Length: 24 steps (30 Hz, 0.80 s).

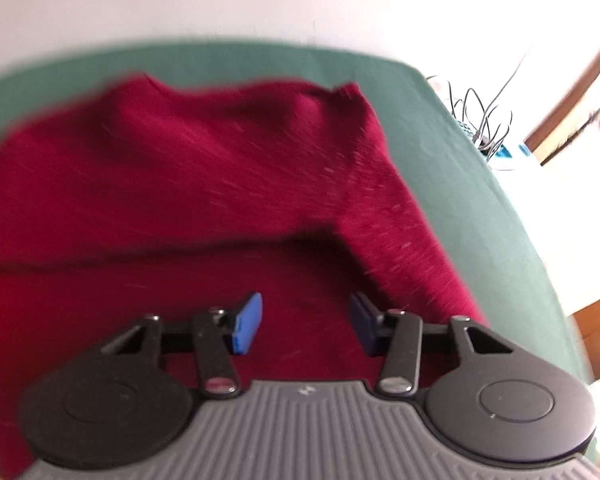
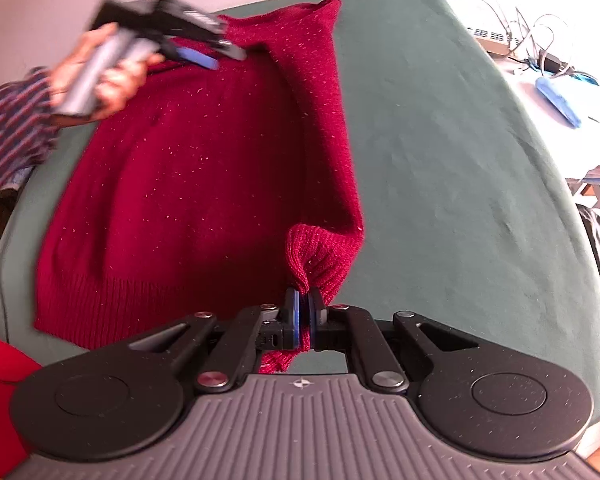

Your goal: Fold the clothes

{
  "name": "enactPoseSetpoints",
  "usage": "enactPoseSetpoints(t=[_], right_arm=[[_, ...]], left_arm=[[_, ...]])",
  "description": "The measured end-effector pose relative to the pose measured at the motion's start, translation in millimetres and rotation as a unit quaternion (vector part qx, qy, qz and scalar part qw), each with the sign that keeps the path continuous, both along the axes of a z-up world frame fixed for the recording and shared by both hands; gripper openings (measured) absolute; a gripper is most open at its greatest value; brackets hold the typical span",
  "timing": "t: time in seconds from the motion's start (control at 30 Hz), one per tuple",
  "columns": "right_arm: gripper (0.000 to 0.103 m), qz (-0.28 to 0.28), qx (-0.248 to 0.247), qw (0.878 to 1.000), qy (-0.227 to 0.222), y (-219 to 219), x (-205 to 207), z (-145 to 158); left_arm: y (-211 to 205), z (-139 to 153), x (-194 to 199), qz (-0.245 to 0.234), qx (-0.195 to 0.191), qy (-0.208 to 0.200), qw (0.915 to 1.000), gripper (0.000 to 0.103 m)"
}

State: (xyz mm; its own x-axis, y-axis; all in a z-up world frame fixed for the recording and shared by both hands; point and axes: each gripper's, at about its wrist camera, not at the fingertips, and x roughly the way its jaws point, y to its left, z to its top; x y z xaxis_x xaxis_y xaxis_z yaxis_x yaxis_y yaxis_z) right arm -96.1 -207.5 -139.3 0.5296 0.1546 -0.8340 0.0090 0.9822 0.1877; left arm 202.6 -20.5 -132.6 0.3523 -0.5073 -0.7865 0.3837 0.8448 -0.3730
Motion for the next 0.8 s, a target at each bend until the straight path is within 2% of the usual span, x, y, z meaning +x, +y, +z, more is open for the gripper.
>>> enactPoseSetpoints(t=[0.07,0.2,0.27,0.33,0.43,0.47,0.6,0.73,0.8], right_arm=[[0.005,-0.005,0.003,1.0,-0.003,-3,-4,0],[0.005,-0.016,0.008,1.0,-0.01,-9,-11,-2],[0.005,-0.02,0.011,1.0,-0.013,-12,-12,-4],[0.005,-0.025,0.017,0.999,-0.015,-17,-13,-6],[0.005,-0.031,0.023,0.999,-0.017,-19,-12,-8],[0.005,-0.031,0.025,0.999,-0.019,-18,-12,-8],[0.005,-0.035,0.018,0.999,-0.024,-19,-14,-8],[0.005,-0.034,0.017,0.999,-0.031,-23,-19,-1],[0.005,-0.026,0.012,0.999,-0.035,-20,-21,3]], left_arm=[[-15,-1,3,0.012,-0.009,-0.002,0.9999,0.052],[-35,-2,14,0.024,0.0,-0.005,0.9997,0.052],[-42,0,14,0.033,0.003,-0.01,0.9994,0.045],[-45,1,18,0.044,-0.006,-0.006,0.999,0.043],[-40,1,24,0.062,-0.015,0.005,0.9979,0.017],[-38,0,25,0.066,-0.019,0.007,0.9976,0.013],[-31,3,26,0.076,-0.03,0.007,0.9966,0.009],[-31,25,22,0.063,-0.032,-0.023,0.9972,0.009],[-32,35,23,0.057,-0.021,-0.039,0.9974,0.009]])
